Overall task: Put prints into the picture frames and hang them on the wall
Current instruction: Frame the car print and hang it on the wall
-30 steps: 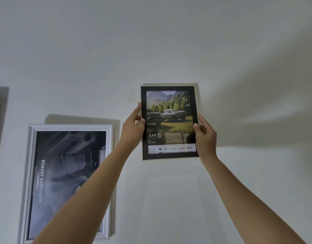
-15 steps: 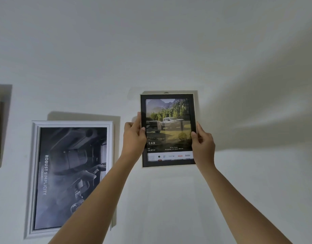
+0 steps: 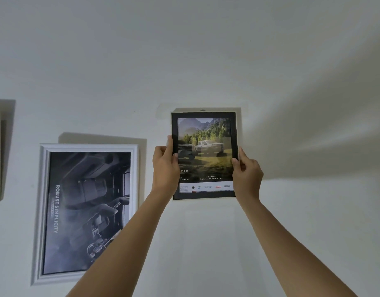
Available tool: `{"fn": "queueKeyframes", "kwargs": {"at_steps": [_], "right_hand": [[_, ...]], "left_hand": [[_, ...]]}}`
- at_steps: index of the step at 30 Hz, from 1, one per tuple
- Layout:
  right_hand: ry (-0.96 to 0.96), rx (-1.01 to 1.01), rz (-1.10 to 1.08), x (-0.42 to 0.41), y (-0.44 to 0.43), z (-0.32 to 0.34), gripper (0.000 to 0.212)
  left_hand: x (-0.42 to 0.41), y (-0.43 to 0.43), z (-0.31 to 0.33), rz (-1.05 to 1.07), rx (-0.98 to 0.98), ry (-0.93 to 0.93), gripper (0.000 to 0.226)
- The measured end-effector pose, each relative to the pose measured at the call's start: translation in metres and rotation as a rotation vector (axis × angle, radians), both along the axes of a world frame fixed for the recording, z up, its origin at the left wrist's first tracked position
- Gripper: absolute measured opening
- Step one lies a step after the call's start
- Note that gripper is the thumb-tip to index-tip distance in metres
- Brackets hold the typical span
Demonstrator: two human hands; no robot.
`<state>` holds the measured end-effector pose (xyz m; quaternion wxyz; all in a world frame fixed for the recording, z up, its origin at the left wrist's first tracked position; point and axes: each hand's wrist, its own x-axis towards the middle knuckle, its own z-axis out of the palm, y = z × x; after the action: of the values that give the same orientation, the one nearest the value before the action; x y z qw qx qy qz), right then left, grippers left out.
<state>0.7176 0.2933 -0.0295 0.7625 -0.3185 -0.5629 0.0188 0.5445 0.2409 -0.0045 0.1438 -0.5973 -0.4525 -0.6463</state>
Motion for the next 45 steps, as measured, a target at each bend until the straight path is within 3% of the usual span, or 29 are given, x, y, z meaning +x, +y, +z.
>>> {"fn": "queueKeyframes", "kwargs": {"at_steps": [13,31,45], "right_hand": [[0.041,0.004,0.056,0.003,0.003,0.003,0.042],[-0.009,-0.099,0.046,0.004,-0.014,-0.013,0.045],[-0.072,-0.154,-0.041,0.01,-0.033,-0.012,0.033]], "left_hand": [[-0.008,0.006,-0.006,0.0,0.076,0.032,0.048],[-0.009,-0.005,-0.019,-0.005,0.007,0.034,0.055],[-0.013,-0.018,-0.021,0.031,-0.038,0.053,0.043]]}}
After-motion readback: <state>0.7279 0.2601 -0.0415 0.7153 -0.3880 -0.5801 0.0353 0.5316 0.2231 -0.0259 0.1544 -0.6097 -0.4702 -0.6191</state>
